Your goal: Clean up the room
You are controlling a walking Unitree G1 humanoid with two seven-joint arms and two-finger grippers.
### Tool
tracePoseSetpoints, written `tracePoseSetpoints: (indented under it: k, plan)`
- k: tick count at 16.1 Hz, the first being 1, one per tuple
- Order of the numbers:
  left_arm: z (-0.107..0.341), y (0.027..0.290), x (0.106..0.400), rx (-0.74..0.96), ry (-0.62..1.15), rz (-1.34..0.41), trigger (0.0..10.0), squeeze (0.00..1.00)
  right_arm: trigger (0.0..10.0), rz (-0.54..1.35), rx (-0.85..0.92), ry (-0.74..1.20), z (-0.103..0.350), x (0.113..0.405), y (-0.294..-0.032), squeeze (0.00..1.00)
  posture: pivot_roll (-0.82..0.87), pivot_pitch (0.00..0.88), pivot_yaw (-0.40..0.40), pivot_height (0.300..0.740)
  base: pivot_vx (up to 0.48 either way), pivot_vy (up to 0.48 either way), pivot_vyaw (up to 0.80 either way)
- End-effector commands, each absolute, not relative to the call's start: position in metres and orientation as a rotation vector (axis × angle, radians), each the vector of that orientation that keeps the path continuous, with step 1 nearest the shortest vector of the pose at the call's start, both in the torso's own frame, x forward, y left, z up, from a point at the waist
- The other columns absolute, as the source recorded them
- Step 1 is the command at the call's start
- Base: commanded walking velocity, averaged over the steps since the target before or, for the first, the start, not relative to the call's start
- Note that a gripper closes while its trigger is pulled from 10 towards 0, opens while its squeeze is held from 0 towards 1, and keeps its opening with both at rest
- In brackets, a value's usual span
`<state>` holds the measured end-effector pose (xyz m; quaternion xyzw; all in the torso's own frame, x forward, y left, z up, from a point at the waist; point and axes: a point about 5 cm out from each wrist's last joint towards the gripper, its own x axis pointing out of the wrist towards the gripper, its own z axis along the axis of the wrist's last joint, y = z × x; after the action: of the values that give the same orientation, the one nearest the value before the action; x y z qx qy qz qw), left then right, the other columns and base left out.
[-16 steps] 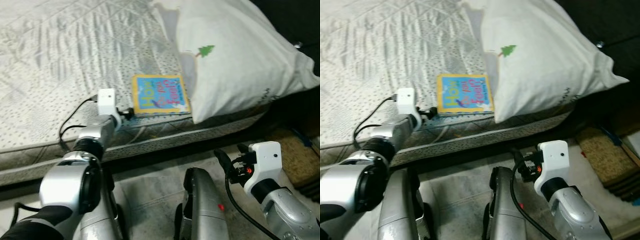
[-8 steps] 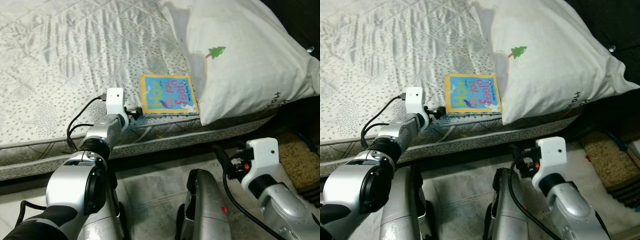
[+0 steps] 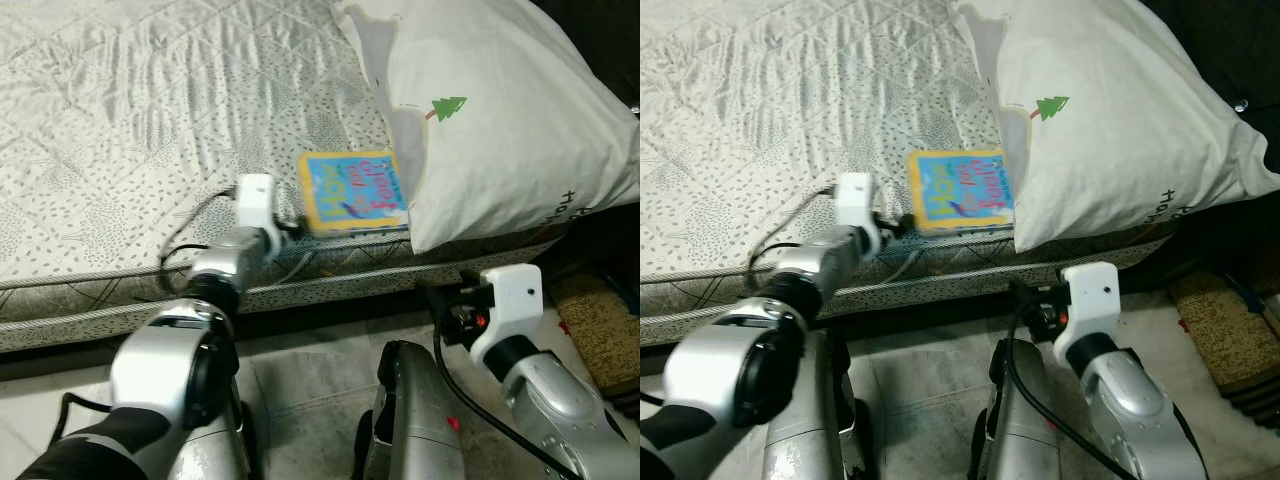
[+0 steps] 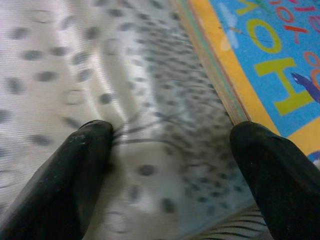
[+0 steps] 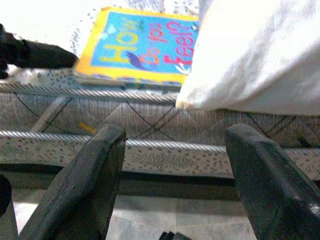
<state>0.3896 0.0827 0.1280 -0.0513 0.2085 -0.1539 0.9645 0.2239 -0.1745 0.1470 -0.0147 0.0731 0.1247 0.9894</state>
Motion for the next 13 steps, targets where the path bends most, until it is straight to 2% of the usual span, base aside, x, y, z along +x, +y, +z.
tracePoseSetpoints:
  k: [1, 5, 13]
  plan:
    - [0.117, 0.062, 0.381, -0.095, 0.479, -0.407, 10.0, 0.00, 10.0, 0.234, -0.029, 0.169, 0.140, 0.224, -0.176, 0.00, -0.20, 0.201, -0.069, 0.534, 0.000, 0.000, 0.00]
    - [0.109, 0.073, 0.379, -0.094, 0.495, -0.378, 10.0, 0.00, 10.0, 0.239, -0.024, 0.154, 0.138, 0.231, -0.173, 0.00, -0.19, 0.180, -0.064, 0.534, 0.000, 0.000, 0.00]
    - [0.104, 0.124, 0.381, -0.123, 0.481, -0.220, 10.0, 0.00, 10.0, 0.239, -0.018, 0.132, 0.133, 0.241, -0.171, 0.00, -0.16, 0.143, -0.061, 0.534, 0.000, 0.000, 0.00]
